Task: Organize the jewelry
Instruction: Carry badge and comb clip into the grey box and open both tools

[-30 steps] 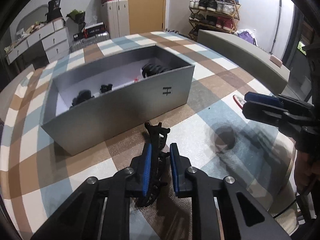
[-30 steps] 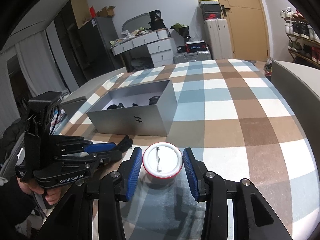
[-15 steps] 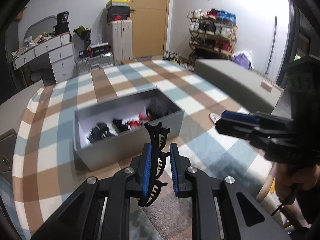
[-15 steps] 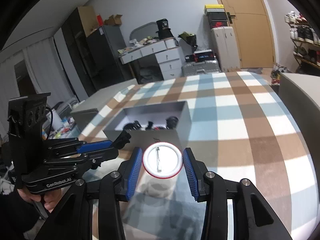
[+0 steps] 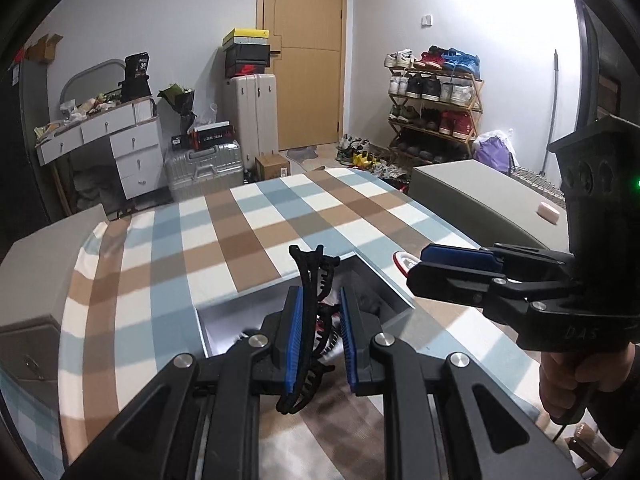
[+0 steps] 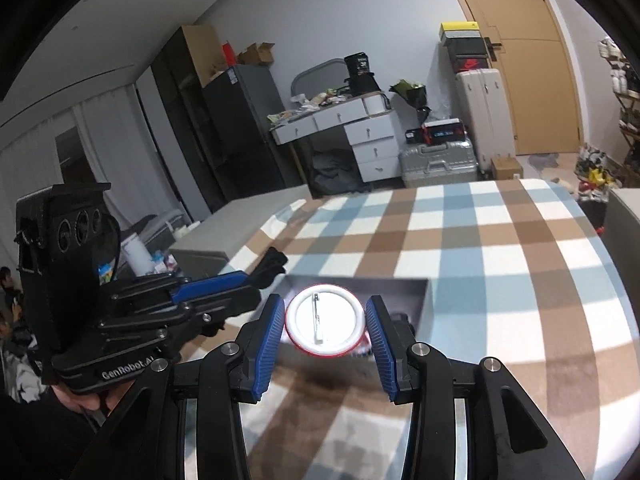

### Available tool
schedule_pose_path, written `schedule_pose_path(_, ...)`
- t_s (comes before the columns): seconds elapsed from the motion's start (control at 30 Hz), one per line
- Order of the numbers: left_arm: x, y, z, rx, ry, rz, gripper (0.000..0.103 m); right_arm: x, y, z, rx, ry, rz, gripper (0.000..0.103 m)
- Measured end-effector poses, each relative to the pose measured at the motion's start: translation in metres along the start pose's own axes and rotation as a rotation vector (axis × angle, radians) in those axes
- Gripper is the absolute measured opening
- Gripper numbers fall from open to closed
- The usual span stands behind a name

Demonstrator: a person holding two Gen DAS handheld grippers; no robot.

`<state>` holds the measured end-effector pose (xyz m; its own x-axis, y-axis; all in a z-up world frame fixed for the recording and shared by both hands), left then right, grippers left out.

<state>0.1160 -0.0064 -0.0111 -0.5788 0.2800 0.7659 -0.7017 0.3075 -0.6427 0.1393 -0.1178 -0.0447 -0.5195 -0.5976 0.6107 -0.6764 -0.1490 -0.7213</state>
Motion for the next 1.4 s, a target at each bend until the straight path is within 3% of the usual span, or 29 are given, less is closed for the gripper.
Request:
schedule_pose_path(0.43,-0.026,-0.014,-0.011,-0.041,0.022,-0.046,0.013,-0.035,-0.026,0.019,-0.041,-0.026,-0.036,0.041)
schedule_pose_path(1.03,-0.052,-0.008,-0.017,-0.021,0.068,-0.107,0.013,-0.063,-0.022,0.03,-0.049,0.004,-0.114,0.041)
schedule_pose_path(1.2,-0.053,-0.009,-0.021,-0.001,0.114,-0.106,0.014,-0.065,-0.022,0.03,-0.048,0.001,-0.111,0.042)
schedule_pose_path(1.23,-0.054,-0.01,-0.023,0.009,0.126,-0.106,0.015,-0.066,-0.021,0.03,-0.048,0.0,-0.109,0.043)
schedule_pose_path(1.3,-0.055,-0.009,-0.028,0.031,0.122,-0.106,0.029,-0.064,-0.02,0.032,-0.053,-0.006,-0.095,0.043)
schedule_pose_path(1.37,-0.051,-0.007,-0.034,0.066,0.133,-0.085,0.048,-0.06,-0.018,0.035,-0.068,-0.01,-0.078,0.061)
schedule_pose_path(1.4,-0.049,-0.006,-0.036,0.079,0.14,-0.072,0.05,-0.058,-0.017,0.037,-0.078,-0.006,-0.064,0.064)
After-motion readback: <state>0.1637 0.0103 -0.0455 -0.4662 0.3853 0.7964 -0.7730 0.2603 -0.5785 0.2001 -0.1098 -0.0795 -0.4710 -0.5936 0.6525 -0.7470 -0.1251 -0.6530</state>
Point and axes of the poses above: each gripper's, at about its wrist camera, not at the fingertips, and x roughly against the way its jaws point, z to its right, y to its underside, the point moved 1 cm from there along -x, roughly the way its jaws point, and after that the axes turned 15 degrees about -z, right-handed, at the moved point
